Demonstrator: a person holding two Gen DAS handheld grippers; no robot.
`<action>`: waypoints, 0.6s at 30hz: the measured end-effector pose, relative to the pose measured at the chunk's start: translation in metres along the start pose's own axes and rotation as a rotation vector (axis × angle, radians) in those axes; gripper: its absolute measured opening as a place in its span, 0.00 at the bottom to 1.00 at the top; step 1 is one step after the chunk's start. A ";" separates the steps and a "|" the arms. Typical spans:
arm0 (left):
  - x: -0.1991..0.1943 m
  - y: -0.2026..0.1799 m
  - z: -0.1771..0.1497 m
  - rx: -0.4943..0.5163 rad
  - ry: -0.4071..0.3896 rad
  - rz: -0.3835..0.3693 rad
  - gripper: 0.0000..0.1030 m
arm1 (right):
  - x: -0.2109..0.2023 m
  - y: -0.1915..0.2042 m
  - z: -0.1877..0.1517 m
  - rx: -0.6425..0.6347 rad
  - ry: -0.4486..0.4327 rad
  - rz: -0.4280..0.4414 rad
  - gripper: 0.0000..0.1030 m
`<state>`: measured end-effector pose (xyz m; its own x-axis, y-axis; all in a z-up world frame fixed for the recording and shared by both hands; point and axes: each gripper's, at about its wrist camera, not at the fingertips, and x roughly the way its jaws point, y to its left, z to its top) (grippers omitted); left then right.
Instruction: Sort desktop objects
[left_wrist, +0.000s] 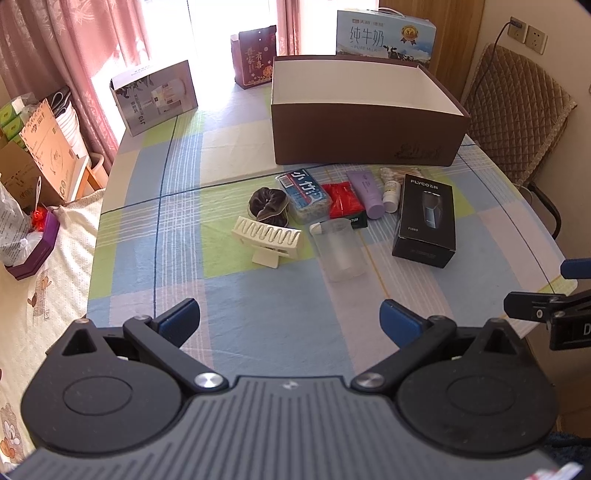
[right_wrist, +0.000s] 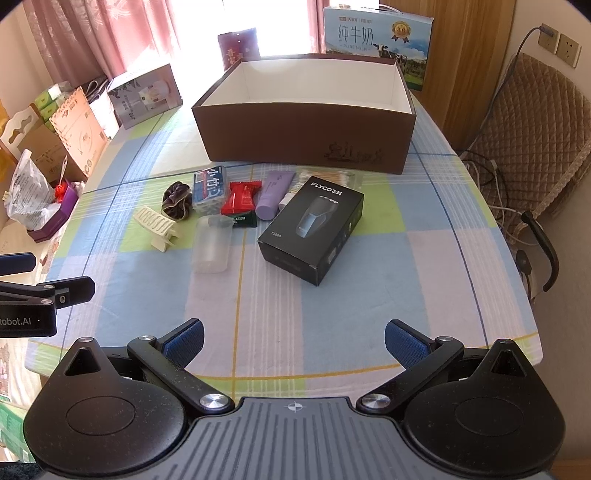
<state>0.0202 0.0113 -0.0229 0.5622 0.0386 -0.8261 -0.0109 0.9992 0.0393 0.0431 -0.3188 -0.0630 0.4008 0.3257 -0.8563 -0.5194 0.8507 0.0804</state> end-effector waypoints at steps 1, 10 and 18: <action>0.001 0.000 0.001 -0.002 0.003 0.001 0.99 | 0.001 -0.001 0.001 0.002 0.001 0.000 0.98; 0.010 -0.002 0.006 -0.001 0.027 -0.015 0.99 | 0.008 -0.007 0.008 0.020 0.016 0.011 0.98; 0.020 -0.002 0.014 0.010 0.020 0.018 0.99 | 0.016 -0.014 0.017 0.029 0.018 0.023 0.98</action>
<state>0.0429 0.0095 -0.0312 0.5454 0.0571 -0.8363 -0.0123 0.9981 0.0601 0.0693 -0.3182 -0.0697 0.3754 0.3381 -0.8630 -0.5058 0.8550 0.1149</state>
